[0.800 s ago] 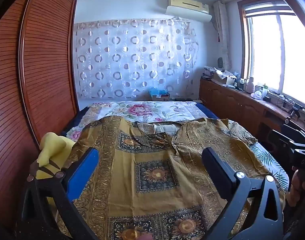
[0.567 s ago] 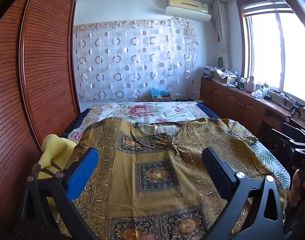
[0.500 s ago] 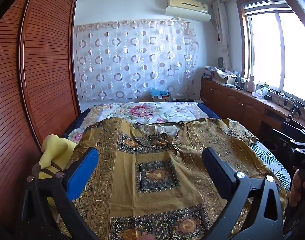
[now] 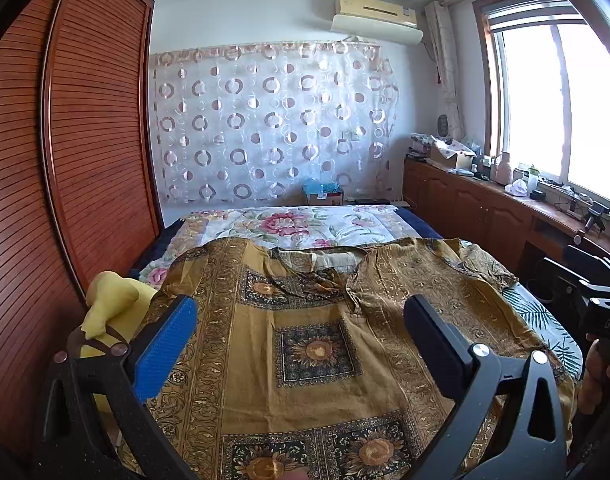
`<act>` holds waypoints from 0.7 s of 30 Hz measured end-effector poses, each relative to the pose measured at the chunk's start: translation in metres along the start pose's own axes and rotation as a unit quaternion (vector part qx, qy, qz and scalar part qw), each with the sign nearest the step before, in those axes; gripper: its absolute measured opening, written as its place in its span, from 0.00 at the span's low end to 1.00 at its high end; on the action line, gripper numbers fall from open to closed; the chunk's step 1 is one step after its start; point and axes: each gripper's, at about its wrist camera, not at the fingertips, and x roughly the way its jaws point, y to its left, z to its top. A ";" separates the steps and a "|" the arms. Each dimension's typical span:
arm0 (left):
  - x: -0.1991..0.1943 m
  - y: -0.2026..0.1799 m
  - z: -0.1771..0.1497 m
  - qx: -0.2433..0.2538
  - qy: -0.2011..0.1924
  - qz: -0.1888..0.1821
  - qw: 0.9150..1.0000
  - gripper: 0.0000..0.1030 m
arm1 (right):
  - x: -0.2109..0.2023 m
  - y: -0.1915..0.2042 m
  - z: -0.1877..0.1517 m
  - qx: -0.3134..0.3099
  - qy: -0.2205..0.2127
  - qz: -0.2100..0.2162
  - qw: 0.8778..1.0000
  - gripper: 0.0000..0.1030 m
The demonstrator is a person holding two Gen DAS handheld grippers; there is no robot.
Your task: Fold small clothes
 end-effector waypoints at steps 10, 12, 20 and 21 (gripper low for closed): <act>0.000 -0.001 -0.001 0.000 -0.001 0.001 1.000 1.00 | 0.000 0.000 -0.001 0.000 0.001 0.001 1.000 1.00; 0.000 -0.001 -0.001 0.001 -0.001 0.001 1.000 1.00 | 0.000 -0.001 -0.001 0.000 0.001 0.002 1.000 1.00; -0.001 -0.002 0.000 0.001 -0.001 0.001 1.000 1.00 | 0.000 -0.001 -0.001 0.000 0.002 0.001 1.000 1.00; -0.002 -0.002 0.001 0.001 -0.001 0.001 1.000 1.00 | 0.000 -0.001 -0.001 0.000 0.002 0.001 1.000 1.00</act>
